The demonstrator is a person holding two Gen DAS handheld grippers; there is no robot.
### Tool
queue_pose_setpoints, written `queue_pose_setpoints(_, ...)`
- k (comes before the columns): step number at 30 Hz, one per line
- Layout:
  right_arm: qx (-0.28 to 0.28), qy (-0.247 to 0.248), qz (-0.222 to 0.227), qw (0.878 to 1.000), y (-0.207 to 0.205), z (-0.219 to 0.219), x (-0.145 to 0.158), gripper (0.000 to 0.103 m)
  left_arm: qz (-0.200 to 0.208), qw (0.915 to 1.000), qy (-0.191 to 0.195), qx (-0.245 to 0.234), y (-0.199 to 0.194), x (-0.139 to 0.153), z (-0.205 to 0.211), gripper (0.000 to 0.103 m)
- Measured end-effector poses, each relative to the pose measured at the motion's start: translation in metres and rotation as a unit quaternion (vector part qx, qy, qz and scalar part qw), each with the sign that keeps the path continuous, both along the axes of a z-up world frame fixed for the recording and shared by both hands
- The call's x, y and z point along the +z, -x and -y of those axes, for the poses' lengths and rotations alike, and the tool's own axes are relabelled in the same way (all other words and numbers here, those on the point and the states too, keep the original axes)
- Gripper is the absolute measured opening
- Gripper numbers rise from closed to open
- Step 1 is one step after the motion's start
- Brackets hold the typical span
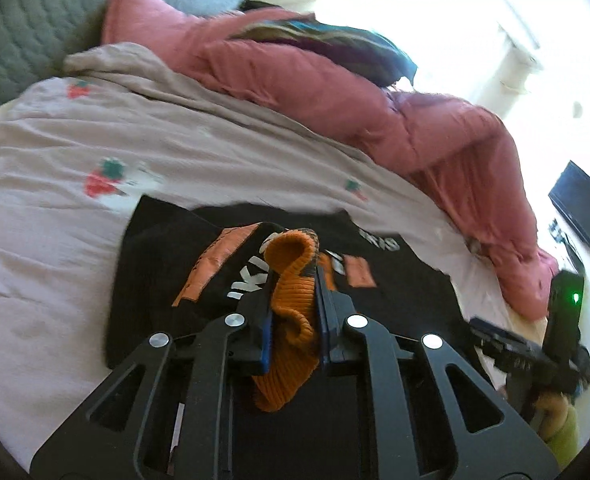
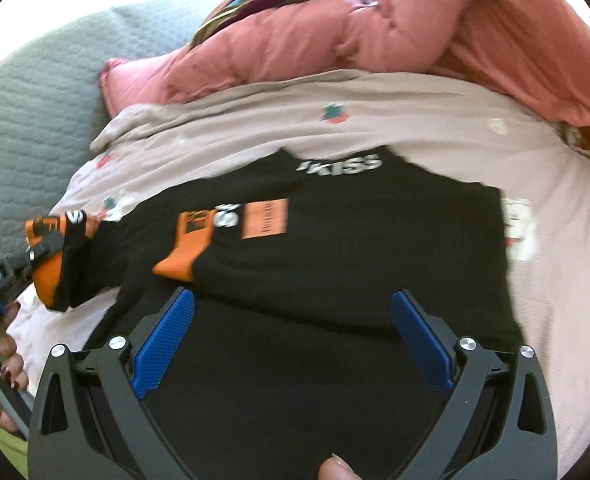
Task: Fold small clothes
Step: 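Fold the shirt side inward over the back and open the left gripper, then grasp the other side at its orange cuff with the right gripper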
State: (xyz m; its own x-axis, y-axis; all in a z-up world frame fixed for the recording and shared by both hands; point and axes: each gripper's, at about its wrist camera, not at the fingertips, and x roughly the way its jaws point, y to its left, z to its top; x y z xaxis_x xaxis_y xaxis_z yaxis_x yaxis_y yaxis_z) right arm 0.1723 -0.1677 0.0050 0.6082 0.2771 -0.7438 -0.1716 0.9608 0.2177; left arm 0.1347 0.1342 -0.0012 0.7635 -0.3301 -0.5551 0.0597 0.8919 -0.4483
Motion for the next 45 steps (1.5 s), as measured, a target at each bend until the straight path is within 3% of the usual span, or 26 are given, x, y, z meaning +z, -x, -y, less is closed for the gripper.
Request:
queue_pose_setpoints(7,-0.040,-0.003,-0.007,0.999,0.002,0.040,-0.007,0.098,-0.012,0.9990,-0.002,-0.042,-0.004,-0.015,0.029,0.009)
queue_pose_setpoints(17,-0.045,0.000,-0.009,0.999,0.003,0.043,-0.010,0.098,-0.015,0.9970,-0.005,-0.076,-0.004,-0.023,0.046,0.010)
queue_pose_setpoints(23,-0.035,0.003,-0.011,0.999,0.003,0.029,-0.010,0.098,-0.014,0.9946,0.022,-0.100,-0.002,-0.024,0.047,0.042)
queue_pose_setpoints(25,-0.027,0.006,-0.014,1.000,0.003,0.022,-0.011,0.098,-0.008,0.9941,0.037,-0.102,0.000,-0.021,0.044,0.058)
queue_pose_setpoints(26,-0.022,0.006,-0.016,1.000,0.003,0.018,-0.012,0.098,-0.003,0.9940,0.040,-0.101,0.001,-0.019,0.041,0.059)
queue_pose_setpoints(29,-0.009,0.006,-0.019,1.000,0.005,0.006,-0.013,0.098,0.007,0.9961,0.038,-0.080,0.003,-0.015,0.032,0.063)
queue_pose_setpoints(33,0.022,0.006,-0.024,0.999,0.008,-0.020,-0.016,0.098,-0.013,0.9981,0.048,-0.036,-0.002,-0.022,0.010,0.065)
queue_pose_setpoints(38,0.073,-0.019,-0.052,0.996,0.011,-0.057,-0.027,0.098,-0.030,0.9991,0.003,0.030,-0.003,-0.026,-0.011,0.072)
queue_pose_setpoints(45,0.123,-0.049,-0.101,0.986,0.021,-0.107,-0.045,0.098,-0.039,0.9962,-0.016,0.077,-0.004,-0.028,-0.029,0.075)
